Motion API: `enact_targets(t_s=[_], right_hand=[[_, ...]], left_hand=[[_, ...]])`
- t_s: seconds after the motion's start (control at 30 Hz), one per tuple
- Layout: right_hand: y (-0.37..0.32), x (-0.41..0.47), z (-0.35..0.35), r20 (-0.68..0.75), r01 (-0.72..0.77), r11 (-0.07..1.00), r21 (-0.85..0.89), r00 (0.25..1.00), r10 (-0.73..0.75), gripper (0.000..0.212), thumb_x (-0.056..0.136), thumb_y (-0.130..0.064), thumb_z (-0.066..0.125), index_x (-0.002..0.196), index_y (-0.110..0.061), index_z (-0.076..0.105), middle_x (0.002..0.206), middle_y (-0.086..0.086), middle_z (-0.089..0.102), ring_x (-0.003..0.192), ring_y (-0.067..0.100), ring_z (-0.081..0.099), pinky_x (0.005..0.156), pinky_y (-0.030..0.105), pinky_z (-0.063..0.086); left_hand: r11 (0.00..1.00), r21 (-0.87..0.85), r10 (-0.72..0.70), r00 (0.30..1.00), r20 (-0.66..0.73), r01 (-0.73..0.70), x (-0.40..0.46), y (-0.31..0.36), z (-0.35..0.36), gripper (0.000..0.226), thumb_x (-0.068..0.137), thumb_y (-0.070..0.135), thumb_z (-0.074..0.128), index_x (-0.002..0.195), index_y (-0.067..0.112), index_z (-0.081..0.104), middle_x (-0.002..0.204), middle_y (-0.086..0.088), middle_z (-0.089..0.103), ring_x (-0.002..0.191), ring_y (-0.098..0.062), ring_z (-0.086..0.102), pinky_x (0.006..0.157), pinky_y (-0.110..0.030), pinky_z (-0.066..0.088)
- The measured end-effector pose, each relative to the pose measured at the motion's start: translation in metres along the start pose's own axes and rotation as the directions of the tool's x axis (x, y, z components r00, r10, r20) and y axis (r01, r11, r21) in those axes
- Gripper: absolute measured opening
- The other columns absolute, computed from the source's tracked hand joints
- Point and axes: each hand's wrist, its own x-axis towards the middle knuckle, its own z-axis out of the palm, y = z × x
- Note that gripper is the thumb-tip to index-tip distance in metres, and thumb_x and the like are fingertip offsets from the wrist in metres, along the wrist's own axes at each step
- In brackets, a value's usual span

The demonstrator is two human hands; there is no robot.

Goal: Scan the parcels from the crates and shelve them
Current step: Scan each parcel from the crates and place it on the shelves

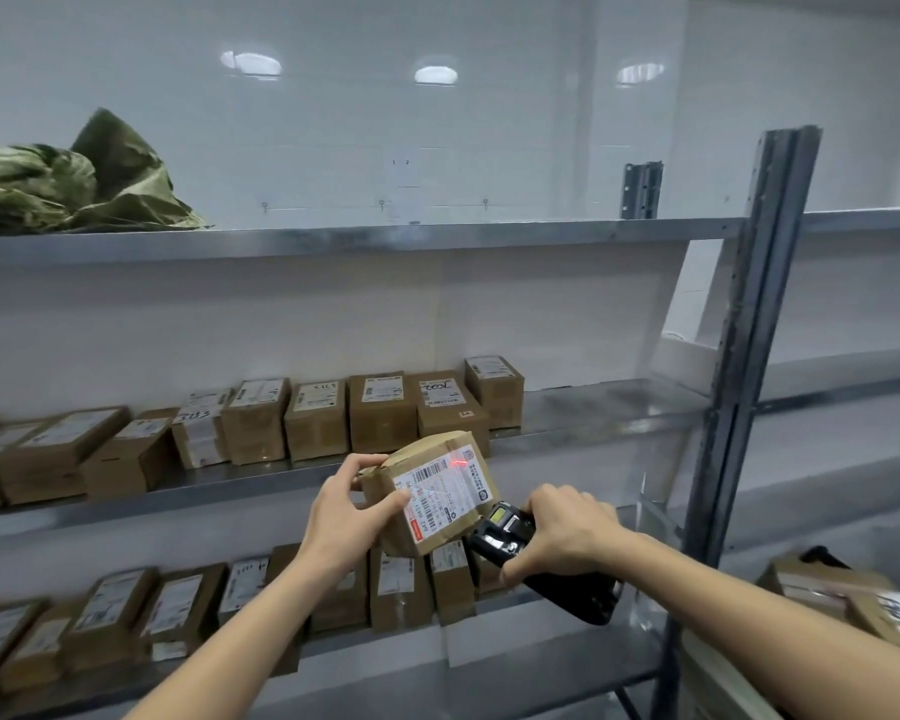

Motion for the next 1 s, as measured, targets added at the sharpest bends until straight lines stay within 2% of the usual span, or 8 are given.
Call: enact_targets(t_s=[0.23,0.4,0.53,0.63,0.77,0.83,0.9,1.0], right_hand=[[0.008,0.007,-0.003,-0.031,-0.036,0.999,0.007,0.999,0.036,0.064,0.053,-0.065,0.086,0.098,-0.022,0.074,0.089,-0.005,0.073,0.088,0.021,0.069,0.071,0.03,0.048],[0.022,0.014,-0.001,-0.027,-0.065,0.995,0.081,0.997,0.068,0.064,0.047,-0.068,0.08,0.092,-0.024,0.071,0.086,-0.007,0.072,0.086,0.018,0.07,0.078,0.032,0.056],[0.043,0.013,0.004,0.03,-0.061,0.942,0.331,0.998,0.054,0.057,0.052,-0.06,0.085,0.096,-0.027,0.07,0.091,-0.007,0.075,0.088,0.013,0.072,0.084,0.036,0.061],[0.064,0.005,0.019,-0.016,-0.042,0.865,0.499,0.998,0.058,0.058,0.053,-0.055,0.091,0.103,-0.032,0.072,0.097,-0.011,0.077,0.092,0.006,0.071,0.086,0.028,0.058],[0.101,-0.003,0.035,-0.1,-0.033,0.82,0.571,0.989,0.109,0.067,0.056,-0.053,0.093,0.118,-0.041,0.072,0.102,-0.021,0.076,0.094,-0.006,0.07,0.085,0.018,0.054],[0.124,-0.005,0.037,-0.124,-0.049,0.804,0.592,0.981,0.152,0.064,0.055,-0.05,0.093,0.115,-0.043,0.072,0.102,-0.023,0.077,0.095,-0.006,0.07,0.093,0.024,0.056],[0.146,-0.004,0.037,-0.129,-0.068,0.794,0.604,0.975,0.182,0.054,0.057,-0.047,0.093,0.107,-0.046,0.072,0.101,-0.024,0.077,0.096,-0.006,0.07,0.096,0.027,0.056],[0.181,0.007,0.036,-0.128,-0.082,0.77,0.632,0.97,0.208,0.046,0.063,-0.04,0.094,0.097,-0.053,0.067,0.101,-0.027,0.076,0.097,-0.01,0.068,0.094,0.022,0.054]], left_hand=[[0.999,-0.03,0.022,0.998,0.052,-0.02,0.013,0.001,0.014,0.039,0.077,0.044,0.082,0.105,0.056,0.058,0.119,0.008,0.059,0.111,-0.024,0.065,0.083,-0.047,0.062],[0.999,-0.024,0.033,0.994,0.105,-0.031,0.023,0.0,0.028,0.04,0.077,0.045,0.08,0.106,0.056,0.056,0.12,0.009,0.057,0.113,-0.022,0.062,0.084,-0.047,0.061],[0.999,-0.052,0.016,0.988,0.156,-0.008,0.031,0.002,0.054,0.038,0.083,0.037,0.079,0.109,0.051,0.054,0.122,0.0,0.056,0.111,-0.015,0.059,0.066,-0.025,0.06],[0.985,-0.157,-0.029,0.966,0.257,0.072,0.032,-0.001,0.086,0.043,0.082,0.036,0.08,0.11,0.056,0.053,0.126,-0.006,0.049,0.108,-0.026,0.063,0.065,-0.033,0.063],[0.979,-0.179,-0.036,0.944,0.329,0.1,0.033,-0.005,0.133,0.047,0.08,0.04,0.082,0.117,0.05,0.054,0.125,-0.001,0.041,0.108,-0.02,0.057,0.067,-0.033,0.063],[0.969,-0.212,-0.037,0.926,0.375,0.124,0.033,-0.007,0.159,0.051,0.074,0.047,0.085,0.115,0.045,0.056,0.125,0.001,0.05,0.11,-0.021,0.06,0.075,-0.042,0.064],[0.961,-0.238,-0.033,0.913,0.406,0.14,0.035,-0.008,0.184,0.05,0.073,0.047,0.086,0.113,0.035,0.058,0.119,0.003,0.06,0.106,-0.016,0.064,0.08,-0.044,0.063],[0.957,-0.231,-0.058,0.9,0.433,0.173,0.046,-0.014,0.222,0.058,0.063,0.06,0.087,0.107,0.032,0.063,0.112,0.004,0.068,0.103,-0.014,0.068,0.084,-0.045,0.061]])
